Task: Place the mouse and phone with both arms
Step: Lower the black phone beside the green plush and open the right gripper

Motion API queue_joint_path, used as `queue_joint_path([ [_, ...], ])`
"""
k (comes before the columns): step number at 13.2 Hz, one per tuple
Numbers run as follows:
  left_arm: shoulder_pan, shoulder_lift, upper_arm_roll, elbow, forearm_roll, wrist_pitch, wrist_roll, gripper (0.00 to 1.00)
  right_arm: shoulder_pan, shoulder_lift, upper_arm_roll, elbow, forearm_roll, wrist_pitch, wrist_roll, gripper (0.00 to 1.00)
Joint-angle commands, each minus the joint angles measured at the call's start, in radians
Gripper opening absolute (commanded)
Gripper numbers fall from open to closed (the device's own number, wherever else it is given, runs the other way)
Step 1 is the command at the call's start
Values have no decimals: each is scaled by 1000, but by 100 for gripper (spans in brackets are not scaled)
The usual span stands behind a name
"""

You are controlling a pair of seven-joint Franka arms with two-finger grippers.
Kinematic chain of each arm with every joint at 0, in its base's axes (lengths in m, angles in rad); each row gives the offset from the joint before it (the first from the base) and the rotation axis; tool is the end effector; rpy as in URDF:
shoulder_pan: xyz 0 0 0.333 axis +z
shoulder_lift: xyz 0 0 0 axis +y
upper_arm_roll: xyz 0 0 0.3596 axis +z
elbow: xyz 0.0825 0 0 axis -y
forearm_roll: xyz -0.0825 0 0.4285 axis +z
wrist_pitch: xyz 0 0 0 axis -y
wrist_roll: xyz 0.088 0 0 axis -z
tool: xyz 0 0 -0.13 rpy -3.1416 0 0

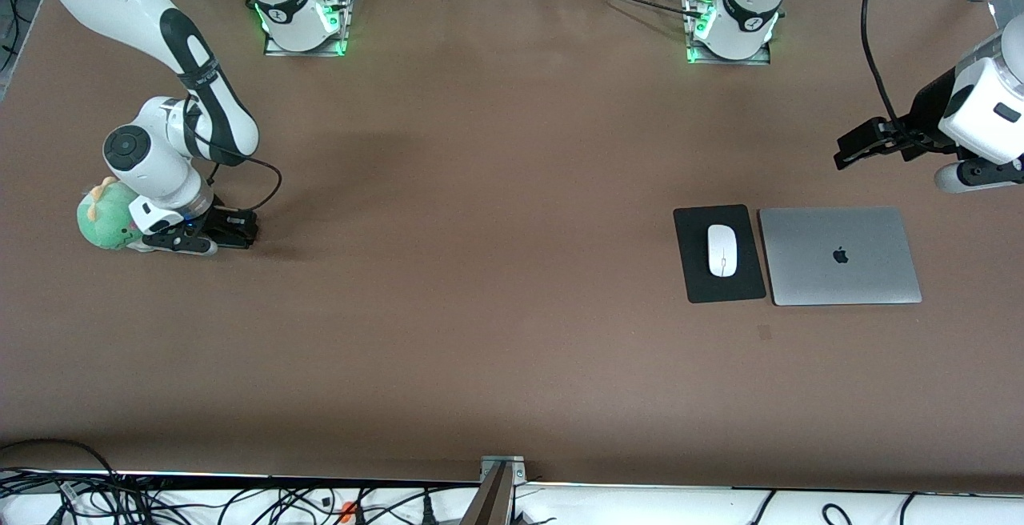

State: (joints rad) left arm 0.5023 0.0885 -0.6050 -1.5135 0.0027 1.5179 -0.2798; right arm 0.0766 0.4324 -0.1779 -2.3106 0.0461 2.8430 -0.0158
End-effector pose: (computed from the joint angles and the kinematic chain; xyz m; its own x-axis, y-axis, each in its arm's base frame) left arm 0.6155 -0.0471 0.6254 0.9815 0.1747 -0.0788 0.1773 -0.9838 0.0269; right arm 0.5661 -0.0645 0.1456 0.9887 -0.1049 0.1075 -0.1115 -0.9921 0.0577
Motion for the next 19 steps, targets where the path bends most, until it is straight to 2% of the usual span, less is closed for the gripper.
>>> queue_joint_path([
  [1,-43,-21,19,-8,22,-10,-5,100,-8,35,14,25,26,36,-21,34],
  [2,-69,-23,48,-10,23,-12,-10,100,-8,37,14,26,24,36,-21,52],
  [3,-112,-35,86,-13,23,-12,-10,100,-8,37,14,33,26,35,-21,100],
  [5,-209,-44,190,-16,23,-13,-10,100,-3,34,14,36,27,24,-23,100],
  [7,-331,-50,319,-17,22,-34,-13,100,0,7,21,55,29,-58,-23,100],
  [9,-457,-67,442,-37,22,-38,-16,100,0,-41,23,126,32,-260,-21,100],
  [10,-487,-67,468,-40,22,-38,-16,100,0,-69,23,157,41,-363,-21,100],
  [13,-484,-67,459,-42,22,-41,-21,100,2,-145,23,227,50,-578,-17,100],
  [16,-481,-65,459,-42,22,-50,-22,100,2,-249,26,250,52,-689,-20,100],
  [19,-479,-64,459,-37,22,-48,-22,100,2,-394,28,258,51,-810,-12,100],
])
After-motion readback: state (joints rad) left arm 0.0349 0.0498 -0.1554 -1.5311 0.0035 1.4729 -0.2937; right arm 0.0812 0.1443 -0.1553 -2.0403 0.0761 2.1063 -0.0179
